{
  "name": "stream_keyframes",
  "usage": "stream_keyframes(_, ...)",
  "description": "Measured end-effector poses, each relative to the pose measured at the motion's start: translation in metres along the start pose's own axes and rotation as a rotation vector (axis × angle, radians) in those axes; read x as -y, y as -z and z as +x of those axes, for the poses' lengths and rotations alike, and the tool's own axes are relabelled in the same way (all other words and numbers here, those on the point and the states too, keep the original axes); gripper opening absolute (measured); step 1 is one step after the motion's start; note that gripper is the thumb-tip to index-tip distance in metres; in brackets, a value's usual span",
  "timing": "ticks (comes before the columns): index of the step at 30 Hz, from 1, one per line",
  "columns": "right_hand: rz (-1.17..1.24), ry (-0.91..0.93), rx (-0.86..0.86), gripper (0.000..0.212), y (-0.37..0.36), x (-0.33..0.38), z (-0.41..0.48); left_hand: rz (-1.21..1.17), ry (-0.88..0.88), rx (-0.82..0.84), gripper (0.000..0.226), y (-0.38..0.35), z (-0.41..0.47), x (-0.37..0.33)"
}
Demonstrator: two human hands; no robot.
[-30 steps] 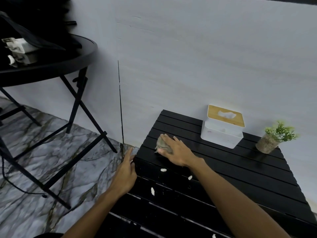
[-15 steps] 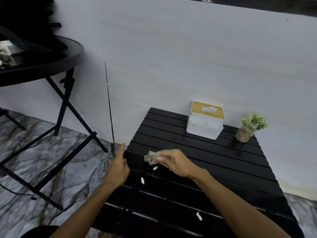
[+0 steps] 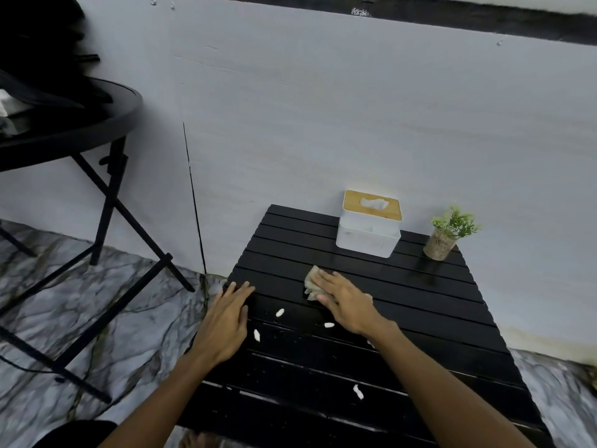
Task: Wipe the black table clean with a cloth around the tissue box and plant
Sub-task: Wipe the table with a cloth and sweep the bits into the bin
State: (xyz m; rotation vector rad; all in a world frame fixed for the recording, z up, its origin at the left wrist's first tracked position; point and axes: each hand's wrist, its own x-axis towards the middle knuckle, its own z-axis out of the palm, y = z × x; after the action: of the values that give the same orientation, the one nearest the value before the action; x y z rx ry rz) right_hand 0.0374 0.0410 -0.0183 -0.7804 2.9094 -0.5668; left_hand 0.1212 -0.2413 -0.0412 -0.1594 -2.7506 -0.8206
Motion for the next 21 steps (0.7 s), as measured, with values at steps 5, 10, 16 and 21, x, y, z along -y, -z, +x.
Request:
stream_keyframes(5, 0.088, 0.107, -0.024, 0.044, 0.0, 0.011, -0.027, 0.017, -0.01, 0.017, 0.043, 0.0, -0.003, 0.0)
stream_keyframes(10, 0.371, 0.109, -0.067, 0.033, 0.023, 0.02, -0.053, 0.037, -0.026, 0.037, 0.042, 0.001, -0.004, 0.001)
stream_keyframes(16, 0.45, -0.225, -0.19, 0.03, 0.083, -0.022, -0.061, 0.057, -0.018, 0.052, 0.043, 0.002, -0.003, -0.001)
stream_keyframes(21, 0.152, -0.353, -0.14, 0.052, 0.039, -0.073, -0.062, 0.07, -0.012, 0.04, 0.045, 0.002, -0.004, -0.002)
